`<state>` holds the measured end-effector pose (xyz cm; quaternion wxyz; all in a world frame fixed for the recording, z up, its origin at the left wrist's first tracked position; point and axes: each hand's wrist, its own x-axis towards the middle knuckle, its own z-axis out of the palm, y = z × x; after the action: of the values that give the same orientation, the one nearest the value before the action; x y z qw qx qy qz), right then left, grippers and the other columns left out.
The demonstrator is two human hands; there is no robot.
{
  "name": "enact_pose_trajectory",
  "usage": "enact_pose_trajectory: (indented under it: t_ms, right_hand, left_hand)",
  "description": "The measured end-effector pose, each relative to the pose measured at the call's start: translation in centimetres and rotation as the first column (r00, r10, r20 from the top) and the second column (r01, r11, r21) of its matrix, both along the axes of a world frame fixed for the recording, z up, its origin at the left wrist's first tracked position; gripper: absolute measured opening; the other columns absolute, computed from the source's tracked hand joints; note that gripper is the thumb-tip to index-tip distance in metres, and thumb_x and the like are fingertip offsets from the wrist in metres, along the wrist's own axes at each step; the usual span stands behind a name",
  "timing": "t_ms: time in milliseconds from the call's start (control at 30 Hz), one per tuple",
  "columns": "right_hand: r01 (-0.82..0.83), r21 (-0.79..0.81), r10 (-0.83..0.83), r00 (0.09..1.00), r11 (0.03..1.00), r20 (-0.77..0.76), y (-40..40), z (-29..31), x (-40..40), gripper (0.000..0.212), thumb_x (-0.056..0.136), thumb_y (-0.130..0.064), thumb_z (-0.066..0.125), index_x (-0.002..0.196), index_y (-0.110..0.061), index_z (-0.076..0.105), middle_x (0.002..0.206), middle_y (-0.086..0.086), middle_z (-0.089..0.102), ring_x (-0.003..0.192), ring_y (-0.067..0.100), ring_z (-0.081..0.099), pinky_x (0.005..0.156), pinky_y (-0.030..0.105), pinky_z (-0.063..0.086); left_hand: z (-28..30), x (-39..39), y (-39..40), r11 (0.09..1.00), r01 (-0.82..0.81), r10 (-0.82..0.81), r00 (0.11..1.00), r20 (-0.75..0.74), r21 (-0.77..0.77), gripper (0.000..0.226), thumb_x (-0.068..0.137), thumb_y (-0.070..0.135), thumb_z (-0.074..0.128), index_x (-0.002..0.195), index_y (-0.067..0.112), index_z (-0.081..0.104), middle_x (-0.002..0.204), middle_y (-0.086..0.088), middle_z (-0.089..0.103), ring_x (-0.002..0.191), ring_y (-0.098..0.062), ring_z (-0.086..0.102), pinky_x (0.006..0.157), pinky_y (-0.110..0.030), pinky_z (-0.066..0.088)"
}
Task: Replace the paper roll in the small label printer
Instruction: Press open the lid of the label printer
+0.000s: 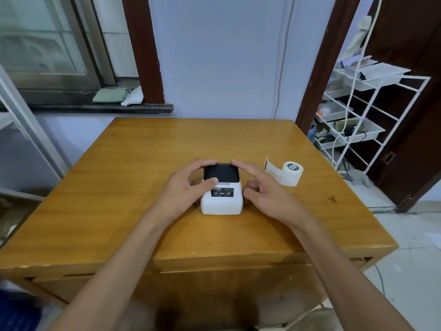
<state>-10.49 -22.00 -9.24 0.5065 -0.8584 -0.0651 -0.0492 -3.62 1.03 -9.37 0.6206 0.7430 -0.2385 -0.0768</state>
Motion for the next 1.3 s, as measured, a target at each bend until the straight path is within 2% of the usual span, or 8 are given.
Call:
enact_pose_trajectory:
  t_ms: [100, 200, 300, 533, 733, 900, 1167, 1300]
  right_hand:
    - [-0.022, -0.019, 0.022, 0.999, 1.000, 0.029, 0.0, -0.1, 0.1, 0.074, 0.099, 0.006, 0.053, 0.156, -0.040, 0.042, 0.151, -0.014, 0.049, 0.080, 0.030, 0.062, 0.071, 0.036, 0.055]
    - [-0.008, -0.074, 0.011, 0.999, 0.997, 0.039, 0.1, 0.0, 0.1, 0.075, 0.099, 0.005, 0.054, 0.158, -0.039, 0.040, 0.139, -0.014, 0.054, 0.070, 0.006, 0.055, 0.067, 0.018, 0.046]
    - [-0.005, -0.072, 0.007, 1.000, 0.997, 0.030, 0.2, 0.1, 0.1, 0.077, 0.099, 0.006, 0.054, 0.158, -0.040, 0.039, 0.123, -0.018, 0.056, 0.067, 0.004, 0.053, 0.065, 0.016, 0.045]
    - [0.044, 0.128, -0.041, 0.999, 0.991, -0.021, 0.2, 0.6, 0.1, 0.067, 0.097, 0.002, 0.052, 0.149, -0.040, 0.054, 0.097, -0.015, 0.067, 0.072, 0.012, 0.064, 0.070, 0.018, 0.051]
    - [0.075, 0.110, -0.079, 0.996, 0.991, 0.032, 0.9, 0.8, -0.2, 0.045, 0.103, -0.021, 0.063, 0.145, -0.037, 0.058, 0.137, -0.019, 0.064, 0.072, 0.014, 0.067, 0.084, 0.035, 0.059]
    - [0.113, 0.091, -0.117, 0.992, 0.990, 0.047, 1.3, 0.7, -0.2, 0.043, 0.102, -0.027, 0.064, 0.143, -0.039, 0.059, 0.135, -0.020, 0.066, 0.068, 0.014, 0.068, 0.082, 0.037, 0.063]
    - [0.188, 0.014, -0.188, 0.982, 0.982, 0.011, 2.1, 1.7, -0.1, 0.039, 0.107, -0.041, 0.051, 0.146, -0.040, 0.053, 0.135, -0.020, 0.063, 0.065, 0.013, 0.067, 0.048, 0.011, 0.044]
    - [0.205, 0.028, -0.205, 0.979, 0.978, -0.001, 2.5, 1.8, 0.3, 0.039, 0.108, -0.050, 0.044, 0.145, -0.043, 0.051, 0.111, -0.011, 0.069, 0.061, 0.012, 0.064, 0.042, 0.016, 0.042]
  left_hand:
    - [0.2, -0.1, 0.1, 0.999, 0.014, -0.015, 1.000, -0.020, -0.037, 0.044, 0.096, 0.017, 0.075, 0.137, 0.031, 0.067, 0.134, 0.021, 0.067, 0.115, -0.009, 0.070, 0.083, -0.018, 0.056]
    - [0.2, 0.0, 0.1, 0.999, 0.013, -0.014, 0.999, -0.041, -0.033, 0.047, 0.095, 0.019, 0.076, 0.139, 0.033, 0.065, 0.138, 0.018, 0.066, 0.081, -0.011, 0.067, 0.058, -0.020, 0.050]
    - [0.0, 0.2, 0.3, 0.998, 0.017, -0.020, 0.998, -0.058, -0.055, 0.051, 0.093, 0.019, 0.079, 0.139, 0.036, 0.065, 0.140, 0.015, 0.065, 0.069, -0.015, 0.058, 0.055, -0.026, 0.047]
    - [0.2, 0.1, 0.1, 0.997, -0.042, 0.039, 0.998, -0.049, -0.065, 0.051, 0.088, 0.020, 0.083, 0.134, 0.036, 0.067, 0.142, 0.006, 0.062, 0.081, -0.014, 0.066, 0.055, -0.020, 0.049]
    - [0.4, -0.1, 0.1, 0.997, -0.063, 0.062, 0.998, -0.033, -0.038, 0.055, 0.084, 0.029, 0.088, 0.133, 0.038, 0.065, 0.140, 0.010, 0.064, 0.117, -0.025, 0.068, 0.063, -0.015, 0.052]
    - [1.1, -0.8, 0.2, 0.996, -0.085, 0.082, 0.994, -0.072, -0.037, 0.070, 0.081, 0.030, 0.090, 0.143, 0.039, 0.058, 0.141, 0.002, 0.063, 0.096, -0.018, 0.078, 0.066, -0.026, 0.061]
    - [1.3, -1.3, 0.0, 0.994, -0.098, 0.096, 0.993, -0.064, -0.038, 0.071, 0.083, 0.027, 0.089, 0.144, 0.035, 0.054, 0.135, 0.003, 0.066, 0.094, -0.012, 0.077, 0.067, -0.023, 0.061]
    - [1.2, -1.2, -0.1, 0.992, -0.120, 0.117, 0.991, -0.063, -0.047, 0.070, 0.082, 0.023, 0.089, 0.142, 0.031, 0.056, 0.133, 0.003, 0.067, 0.092, -0.012, 0.077, 0.064, -0.022, 0.059]
